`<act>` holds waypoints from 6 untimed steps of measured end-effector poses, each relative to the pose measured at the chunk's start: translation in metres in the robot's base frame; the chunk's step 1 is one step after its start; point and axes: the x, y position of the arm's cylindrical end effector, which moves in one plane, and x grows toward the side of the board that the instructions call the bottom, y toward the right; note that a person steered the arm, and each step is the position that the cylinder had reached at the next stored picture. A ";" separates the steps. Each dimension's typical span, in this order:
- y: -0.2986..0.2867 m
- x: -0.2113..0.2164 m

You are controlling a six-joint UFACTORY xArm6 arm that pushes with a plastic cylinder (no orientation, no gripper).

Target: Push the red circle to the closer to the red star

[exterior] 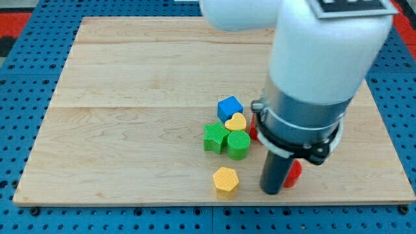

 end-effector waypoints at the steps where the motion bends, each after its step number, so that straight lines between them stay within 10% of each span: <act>1: 0.026 -0.008; 4: 0.083 0.007; 6: 0.005 -0.018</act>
